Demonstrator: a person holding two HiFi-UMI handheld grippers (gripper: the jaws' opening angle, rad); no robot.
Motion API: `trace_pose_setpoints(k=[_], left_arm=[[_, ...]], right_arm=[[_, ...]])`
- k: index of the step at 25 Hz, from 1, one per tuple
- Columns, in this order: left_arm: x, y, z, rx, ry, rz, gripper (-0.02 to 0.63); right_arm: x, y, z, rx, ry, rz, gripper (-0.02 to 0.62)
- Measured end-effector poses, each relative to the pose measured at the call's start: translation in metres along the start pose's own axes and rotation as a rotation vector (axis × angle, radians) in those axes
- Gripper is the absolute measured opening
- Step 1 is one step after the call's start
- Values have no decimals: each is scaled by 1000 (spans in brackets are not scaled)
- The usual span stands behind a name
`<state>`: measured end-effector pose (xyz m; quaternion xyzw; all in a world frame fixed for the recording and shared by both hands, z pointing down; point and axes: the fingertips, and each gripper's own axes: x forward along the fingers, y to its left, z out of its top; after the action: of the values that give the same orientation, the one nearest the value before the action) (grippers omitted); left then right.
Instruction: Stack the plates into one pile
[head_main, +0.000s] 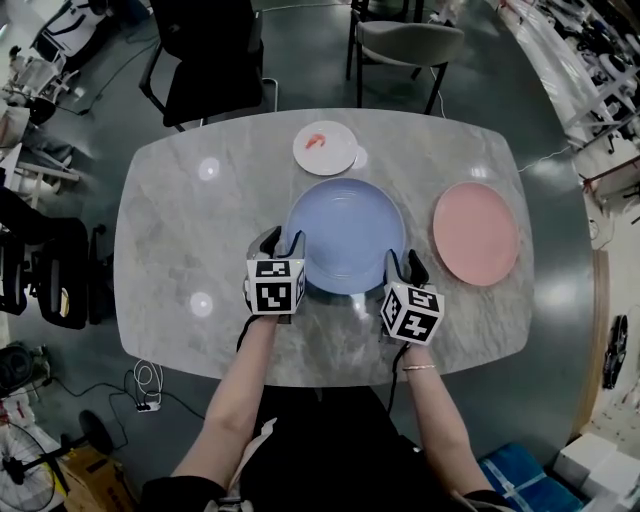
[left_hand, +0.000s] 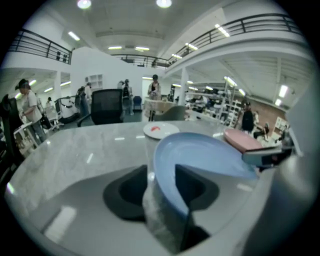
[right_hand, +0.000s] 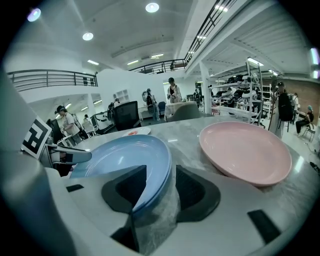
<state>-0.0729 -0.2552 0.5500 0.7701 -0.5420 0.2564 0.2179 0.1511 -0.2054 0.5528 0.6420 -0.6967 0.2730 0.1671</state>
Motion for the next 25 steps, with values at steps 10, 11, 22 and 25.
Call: trace_pose_setpoints(k=[10,11,22,25], left_arm=[[-1,14,-15,-262,-21,-33,175],[1,12,-17,-268,-13,-43,175],[21,-2,-23,-232,39,-115,123],[15,-2,-24,-223,40,-135,123]], right_arm=[[17,6,-4,12,45,41,173],[19,6,-6,16,55,40,173],[26,10,-14,79,85,41,173],[19,11,-15,69,70,12,171]])
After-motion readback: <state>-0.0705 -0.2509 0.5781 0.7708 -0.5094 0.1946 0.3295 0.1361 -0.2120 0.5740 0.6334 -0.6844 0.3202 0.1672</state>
